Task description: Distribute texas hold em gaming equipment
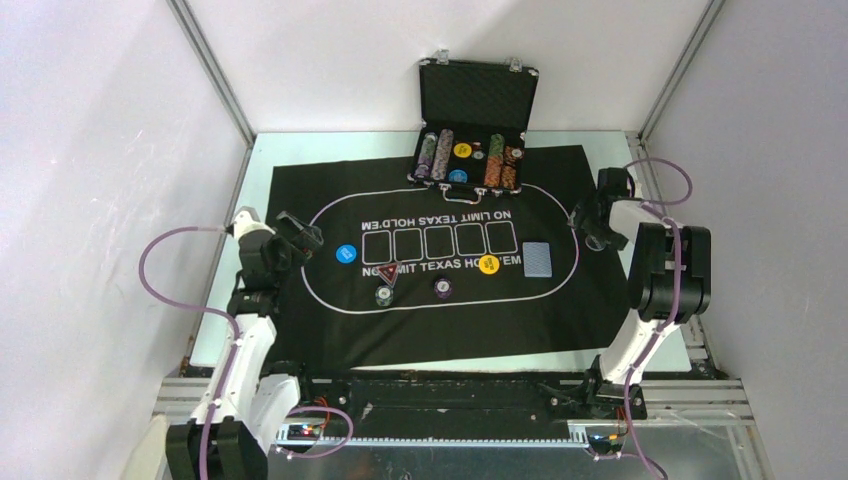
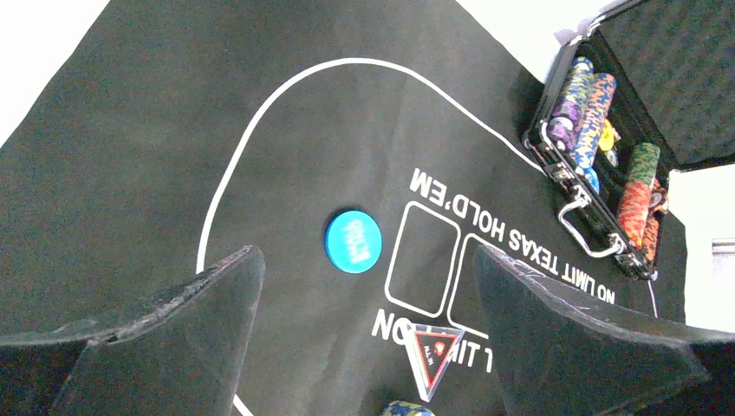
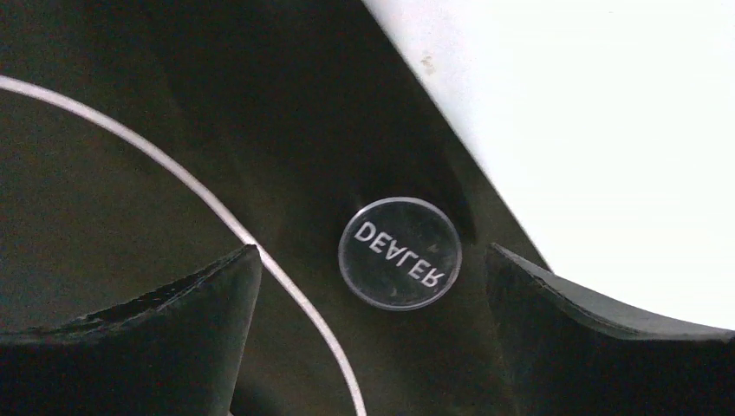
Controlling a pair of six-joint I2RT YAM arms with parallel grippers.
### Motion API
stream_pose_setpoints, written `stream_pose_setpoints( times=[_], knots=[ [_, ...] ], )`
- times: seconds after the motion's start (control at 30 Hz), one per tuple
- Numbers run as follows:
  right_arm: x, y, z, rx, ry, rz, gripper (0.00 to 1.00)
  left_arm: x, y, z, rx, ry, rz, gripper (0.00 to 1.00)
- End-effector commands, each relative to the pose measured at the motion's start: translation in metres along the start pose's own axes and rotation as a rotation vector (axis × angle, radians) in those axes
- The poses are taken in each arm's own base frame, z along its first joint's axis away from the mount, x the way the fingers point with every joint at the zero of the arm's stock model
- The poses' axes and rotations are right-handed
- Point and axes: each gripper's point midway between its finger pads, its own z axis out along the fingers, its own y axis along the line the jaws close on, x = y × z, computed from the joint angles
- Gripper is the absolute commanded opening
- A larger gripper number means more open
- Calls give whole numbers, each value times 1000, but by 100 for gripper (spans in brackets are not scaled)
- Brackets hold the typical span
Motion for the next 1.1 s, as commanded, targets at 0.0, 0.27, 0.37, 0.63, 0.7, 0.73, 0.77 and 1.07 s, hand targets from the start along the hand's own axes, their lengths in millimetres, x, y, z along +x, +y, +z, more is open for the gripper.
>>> stream_pose_setpoints(
  times=[0.0, 0.27, 0.37, 0.63, 0.7, 0.73, 0.77, 1.07],
  knots=[
    [-33, 22, -28, -22, -161, -52, 99, -16, -12, 2, 11, -19, 5, 98],
    [-34, 28, -102, -12, -357, 28, 100, 4, -19, 26, 5, 142, 62, 98],
    [-12, 26, -138, -82, -413, 59, 100, 16, -22, 35, -30, 247, 134, 98],
    [42, 8, -166, -236, -382, 92, 100, 52, -21, 84, -237, 467, 351, 98],
    [49, 7, -170, -269, -372, 113, 100, 61, -11, 93, -303, 527, 375, 98],
    [49, 7, -174, -290, -376, 113, 100, 67, -6, 93, -326, 560, 382, 98],
    [56, 8, -173, -309, -353, 104, 100, 72, -4, 101, -339, 586, 386, 98],
    [63, 0, -166, -326, -343, 98, 100, 112, 2, 109, -346, 729, 351, 95]
  ],
)
